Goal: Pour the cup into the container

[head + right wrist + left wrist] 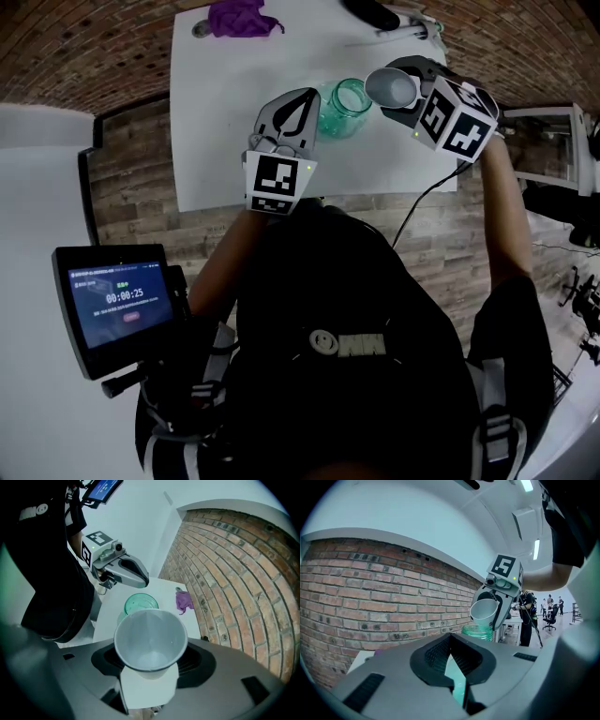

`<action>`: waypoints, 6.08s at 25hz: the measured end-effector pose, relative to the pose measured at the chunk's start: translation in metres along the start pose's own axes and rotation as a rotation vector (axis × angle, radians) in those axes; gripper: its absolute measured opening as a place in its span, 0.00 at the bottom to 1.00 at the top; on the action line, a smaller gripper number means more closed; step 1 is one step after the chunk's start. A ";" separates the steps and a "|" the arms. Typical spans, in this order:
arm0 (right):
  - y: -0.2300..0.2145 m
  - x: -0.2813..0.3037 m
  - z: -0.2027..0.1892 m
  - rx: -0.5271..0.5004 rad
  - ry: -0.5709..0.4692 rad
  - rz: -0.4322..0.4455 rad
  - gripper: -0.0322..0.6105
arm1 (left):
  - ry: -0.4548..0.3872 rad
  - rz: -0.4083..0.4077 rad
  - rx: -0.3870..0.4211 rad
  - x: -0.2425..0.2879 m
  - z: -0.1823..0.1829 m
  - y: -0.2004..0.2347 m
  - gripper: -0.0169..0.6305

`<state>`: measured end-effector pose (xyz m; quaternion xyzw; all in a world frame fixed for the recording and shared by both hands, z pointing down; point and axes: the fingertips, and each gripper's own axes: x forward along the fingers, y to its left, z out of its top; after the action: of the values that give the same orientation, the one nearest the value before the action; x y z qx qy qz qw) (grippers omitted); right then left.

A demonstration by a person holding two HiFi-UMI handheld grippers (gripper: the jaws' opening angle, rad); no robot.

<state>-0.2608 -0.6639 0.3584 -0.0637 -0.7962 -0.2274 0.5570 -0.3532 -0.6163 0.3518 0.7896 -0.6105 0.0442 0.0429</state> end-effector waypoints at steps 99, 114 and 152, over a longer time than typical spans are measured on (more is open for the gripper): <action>-0.014 0.001 0.006 -0.292 0.218 -0.081 0.50 | -0.016 0.017 -0.041 0.005 0.004 0.004 0.03; -0.014 0.002 0.006 -0.311 0.234 -0.083 0.50 | -0.023 0.019 -0.043 0.006 0.005 0.004 0.03; -0.016 0.003 0.007 -0.357 0.264 -0.088 0.50 | -0.020 0.029 -0.073 0.007 0.005 0.008 0.03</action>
<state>-0.2738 -0.6759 0.3544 -0.0965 -0.6655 -0.3951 0.6258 -0.3595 -0.6255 0.3481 0.7791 -0.6234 0.0148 0.0647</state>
